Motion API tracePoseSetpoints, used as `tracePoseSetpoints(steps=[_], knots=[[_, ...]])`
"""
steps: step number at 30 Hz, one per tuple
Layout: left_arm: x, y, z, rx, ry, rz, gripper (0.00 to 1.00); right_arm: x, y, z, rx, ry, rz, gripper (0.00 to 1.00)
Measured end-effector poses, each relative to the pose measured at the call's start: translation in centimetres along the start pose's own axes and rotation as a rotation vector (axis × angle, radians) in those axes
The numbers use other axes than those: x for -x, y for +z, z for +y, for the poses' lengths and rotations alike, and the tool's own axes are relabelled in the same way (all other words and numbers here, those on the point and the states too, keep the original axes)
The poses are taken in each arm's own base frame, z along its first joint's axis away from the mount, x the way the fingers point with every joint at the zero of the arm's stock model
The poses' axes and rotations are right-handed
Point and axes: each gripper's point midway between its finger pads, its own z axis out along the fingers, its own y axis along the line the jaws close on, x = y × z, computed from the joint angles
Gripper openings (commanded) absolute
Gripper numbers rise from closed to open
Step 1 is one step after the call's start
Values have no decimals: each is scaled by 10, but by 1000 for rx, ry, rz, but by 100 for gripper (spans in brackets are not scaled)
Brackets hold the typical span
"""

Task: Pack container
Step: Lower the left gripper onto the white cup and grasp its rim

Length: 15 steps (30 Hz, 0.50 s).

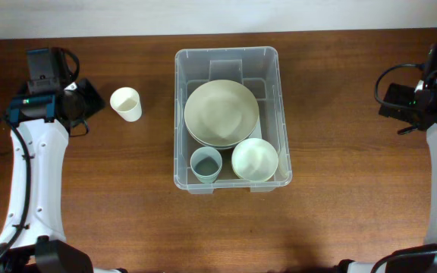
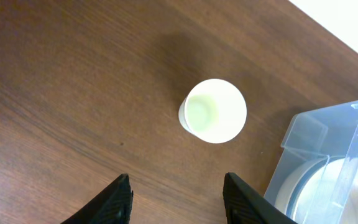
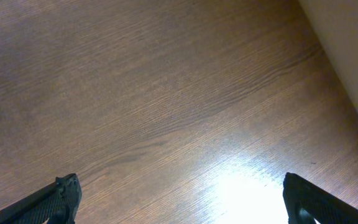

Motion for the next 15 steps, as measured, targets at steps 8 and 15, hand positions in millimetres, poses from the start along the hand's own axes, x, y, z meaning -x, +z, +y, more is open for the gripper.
tracePoseSetpoints(steps=[8,15], knots=[[3,5,0,-1,-3,-6,55,0,0,0,0,0,0,99],[1,12,2,9,-6,11,54,0,0,0,0,0,0,99]])
